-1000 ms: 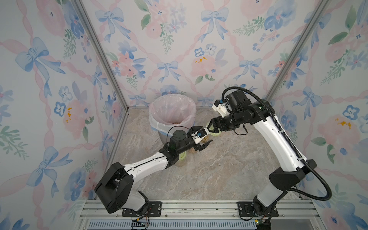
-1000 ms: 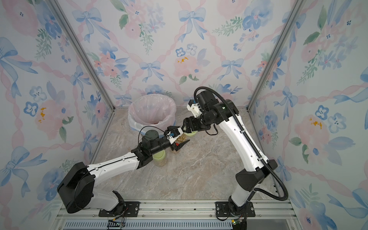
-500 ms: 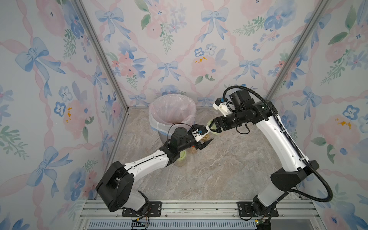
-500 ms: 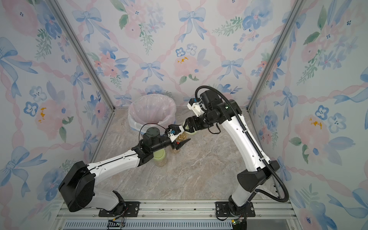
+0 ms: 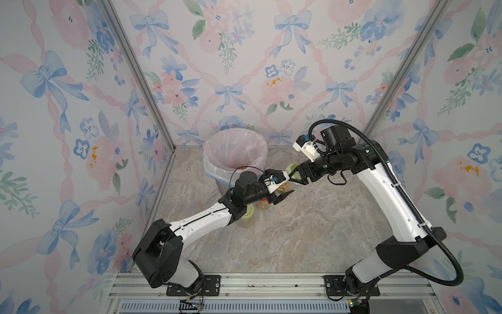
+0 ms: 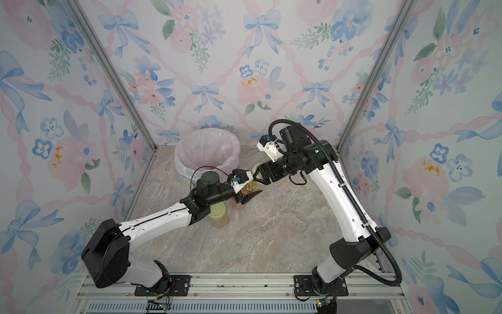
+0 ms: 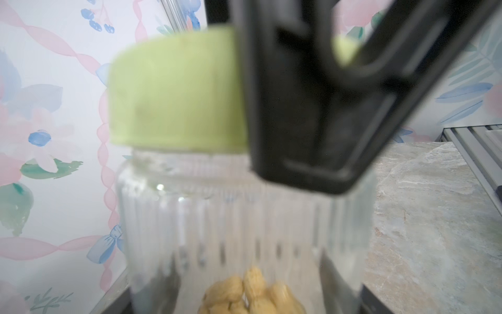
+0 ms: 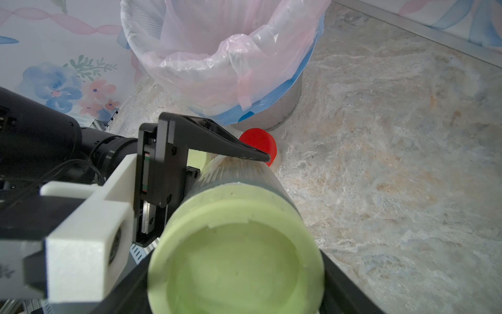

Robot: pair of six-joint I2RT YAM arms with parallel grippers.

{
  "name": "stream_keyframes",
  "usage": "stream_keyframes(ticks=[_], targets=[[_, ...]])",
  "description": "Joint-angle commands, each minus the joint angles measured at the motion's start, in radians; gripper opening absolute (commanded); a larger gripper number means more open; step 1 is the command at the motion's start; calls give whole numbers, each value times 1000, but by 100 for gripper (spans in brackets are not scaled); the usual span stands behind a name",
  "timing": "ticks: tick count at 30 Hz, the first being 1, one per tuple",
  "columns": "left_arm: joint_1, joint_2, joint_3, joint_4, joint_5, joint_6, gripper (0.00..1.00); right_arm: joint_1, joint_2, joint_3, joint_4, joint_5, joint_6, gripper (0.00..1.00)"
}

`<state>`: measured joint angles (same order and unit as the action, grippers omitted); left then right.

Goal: Empty moldy peanuts from jars
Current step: Unscrew the lid from the jar.

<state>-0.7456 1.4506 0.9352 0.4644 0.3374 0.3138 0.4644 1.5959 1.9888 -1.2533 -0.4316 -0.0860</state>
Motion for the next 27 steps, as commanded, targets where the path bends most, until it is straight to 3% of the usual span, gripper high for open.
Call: stream_keyframes(ticks=[1, 27], targets=[[-26, 11, 16, -72, 115, 35, 1, -15, -21, 12, 145, -87, -84, 75], [-23, -6, 25, -71, 110, 50, 0, -101, -109, -145, 229, -145, -48, 76]])
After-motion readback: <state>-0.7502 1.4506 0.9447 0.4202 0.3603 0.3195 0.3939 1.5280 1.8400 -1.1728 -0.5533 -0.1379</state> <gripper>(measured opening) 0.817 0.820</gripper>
